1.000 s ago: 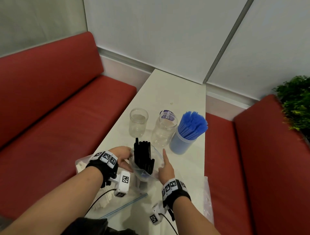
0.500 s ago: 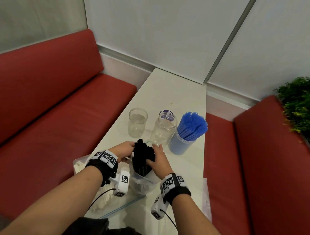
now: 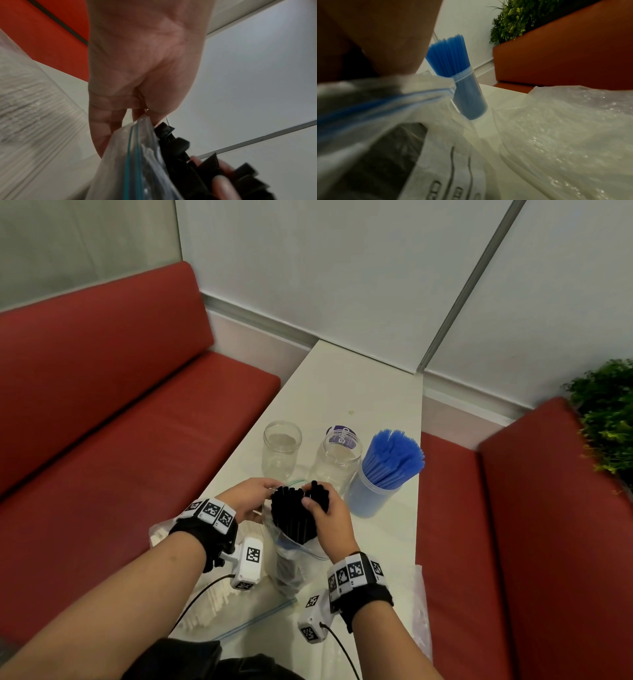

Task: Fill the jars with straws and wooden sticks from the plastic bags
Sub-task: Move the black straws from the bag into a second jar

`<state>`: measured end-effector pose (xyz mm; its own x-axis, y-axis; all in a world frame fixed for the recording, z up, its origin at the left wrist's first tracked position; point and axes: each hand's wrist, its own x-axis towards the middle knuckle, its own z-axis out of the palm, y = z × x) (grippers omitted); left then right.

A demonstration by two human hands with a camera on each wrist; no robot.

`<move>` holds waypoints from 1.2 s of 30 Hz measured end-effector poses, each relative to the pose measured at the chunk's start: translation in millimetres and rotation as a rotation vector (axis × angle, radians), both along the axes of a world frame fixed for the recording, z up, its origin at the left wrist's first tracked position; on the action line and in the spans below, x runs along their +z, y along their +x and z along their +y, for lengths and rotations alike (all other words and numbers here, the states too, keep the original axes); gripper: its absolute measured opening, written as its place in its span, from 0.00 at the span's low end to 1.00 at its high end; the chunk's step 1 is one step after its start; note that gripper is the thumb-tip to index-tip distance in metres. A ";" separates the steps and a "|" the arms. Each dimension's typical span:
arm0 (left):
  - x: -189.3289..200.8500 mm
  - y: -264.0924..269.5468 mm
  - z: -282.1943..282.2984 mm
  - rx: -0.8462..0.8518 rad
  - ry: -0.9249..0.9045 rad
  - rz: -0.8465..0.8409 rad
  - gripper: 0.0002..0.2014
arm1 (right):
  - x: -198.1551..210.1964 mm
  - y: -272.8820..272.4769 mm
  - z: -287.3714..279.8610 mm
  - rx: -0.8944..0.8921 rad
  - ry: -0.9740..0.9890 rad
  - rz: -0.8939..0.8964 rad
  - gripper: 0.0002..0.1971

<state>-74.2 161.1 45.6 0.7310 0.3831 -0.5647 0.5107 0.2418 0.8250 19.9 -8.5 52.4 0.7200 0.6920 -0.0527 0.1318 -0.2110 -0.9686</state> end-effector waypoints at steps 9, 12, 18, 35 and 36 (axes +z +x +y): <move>-1.3 4.0 -1.6 0.004 0.005 0.022 0.15 | -6.0 1.0 -5.5 -0.084 0.007 0.036 0.10; 0.6 5.4 -1.8 -0.003 0.013 0.021 0.13 | -3.6 2.5 -3.7 -0.090 0.044 0.040 0.10; 1.7 6.8 -2.8 -0.003 0.000 0.015 0.13 | -10.6 -0.4 -4.2 -0.026 -0.054 0.015 0.09; 7.1 8.3 -5.8 0.094 -0.083 -0.101 0.14 | -23.3 -0.6 -24.4 0.104 0.036 0.548 0.33; 6.3 7.8 -6.2 0.104 -0.077 -0.100 0.13 | -24.1 -2.0 -26.9 0.161 -0.016 0.501 0.36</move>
